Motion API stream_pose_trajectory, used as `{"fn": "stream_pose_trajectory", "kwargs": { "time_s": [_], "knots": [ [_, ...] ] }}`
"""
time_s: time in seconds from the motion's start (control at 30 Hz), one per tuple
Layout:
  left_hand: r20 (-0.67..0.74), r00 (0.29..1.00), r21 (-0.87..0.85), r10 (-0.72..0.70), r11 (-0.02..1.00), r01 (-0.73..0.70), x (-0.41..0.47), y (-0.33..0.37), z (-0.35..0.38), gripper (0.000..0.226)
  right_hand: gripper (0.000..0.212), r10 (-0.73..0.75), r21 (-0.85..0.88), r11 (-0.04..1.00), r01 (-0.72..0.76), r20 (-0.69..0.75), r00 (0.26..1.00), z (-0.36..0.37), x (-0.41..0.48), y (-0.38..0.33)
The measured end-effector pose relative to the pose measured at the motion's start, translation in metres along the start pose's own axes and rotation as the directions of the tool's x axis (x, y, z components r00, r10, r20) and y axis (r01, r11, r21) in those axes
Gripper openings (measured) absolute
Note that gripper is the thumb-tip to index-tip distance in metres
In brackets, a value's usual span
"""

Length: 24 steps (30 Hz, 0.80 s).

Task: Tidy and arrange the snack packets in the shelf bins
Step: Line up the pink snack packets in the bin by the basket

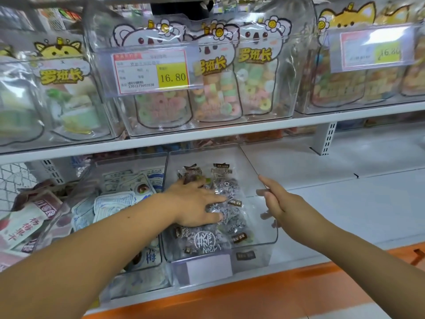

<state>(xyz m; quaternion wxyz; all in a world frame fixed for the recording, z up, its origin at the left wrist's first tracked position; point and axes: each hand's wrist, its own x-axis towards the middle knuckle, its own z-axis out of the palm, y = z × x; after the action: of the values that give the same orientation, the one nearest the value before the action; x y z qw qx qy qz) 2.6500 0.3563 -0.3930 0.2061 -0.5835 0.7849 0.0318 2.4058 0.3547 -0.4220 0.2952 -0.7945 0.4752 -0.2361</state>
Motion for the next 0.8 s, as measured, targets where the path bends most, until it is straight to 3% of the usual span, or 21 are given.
{"fn": "stream_pose_trajectory", "kwargs": {
  "time_s": [0.1, 0.17, 0.27, 0.3, 0.37, 0.43, 0.67, 0.73, 0.8],
  "knots": [
    [-0.032, 1.0, -0.032, 0.0, 0.999, -0.001, -0.001, 0.003, -0.006, 0.058, 0.047, 0.005, 0.002, 1.0, -0.005, -0.011, 1.0, 0.003, 0.0, 0.001],
    [-0.184, 0.982, -0.147, -0.039, 0.989, 0.012, 0.005, 0.007, -0.02, 0.047, 0.047, 0.002, -0.023, 1.0, -0.003, -0.022, 1.0, 0.005, 0.002, 0.003],
    [-0.444, 0.885, -0.184, -0.14, 0.981, 0.063, 0.04, 0.01, -0.035, 0.044, 0.047, 0.003, -0.027, 1.0, -0.004, -0.026, 1.0, 0.006, 0.004, 0.004],
    [-0.422, 0.897, -0.176, -0.131, 0.983, 0.061, 0.052, 0.011, -0.036, 0.053, 0.047, 0.004, -0.023, 1.0, -0.005, -0.026, 1.0, 0.006, 0.004, 0.004],
    [-0.227, 0.97, -0.165, -0.081, 0.985, 0.044, 0.069, 0.012, -0.026, 0.073, 0.046, 0.001, -0.017, 1.0, -0.001, -0.024, 1.0, 0.004, 0.003, 0.004],
    [-0.092, 0.994, -0.169, -0.053, 0.985, 0.037, 0.072, 0.009, -0.011, 0.078, 0.045, -0.005, -0.015, 1.0, 0.005, -0.013, 1.0, 0.004, 0.002, 0.004],
    [0.076, 0.994, -0.121, 0.076, 0.99, -0.066, 0.027, 0.001, -0.006, 0.057, 0.047, 0.0, -0.015, 1.0, 0.0, -0.011, 1.0, 0.007, 0.008, 0.01],
    [0.05, 0.994, -0.275, 0.094, 0.958, -0.077, 0.026, 0.002, -0.002, 0.05, 0.047, -0.001, -0.026, 1.0, 0.001, -0.011, 1.0, 0.008, 0.007, 0.01],
    [-0.103, 0.994, -0.5, 0.024, 0.863, -0.073, 0.037, 0.005, -0.01, 0.048, 0.047, 0.001, -0.037, 0.999, -0.001, -0.016, 1.0, 0.008, 0.007, 0.011]
  ]
}}
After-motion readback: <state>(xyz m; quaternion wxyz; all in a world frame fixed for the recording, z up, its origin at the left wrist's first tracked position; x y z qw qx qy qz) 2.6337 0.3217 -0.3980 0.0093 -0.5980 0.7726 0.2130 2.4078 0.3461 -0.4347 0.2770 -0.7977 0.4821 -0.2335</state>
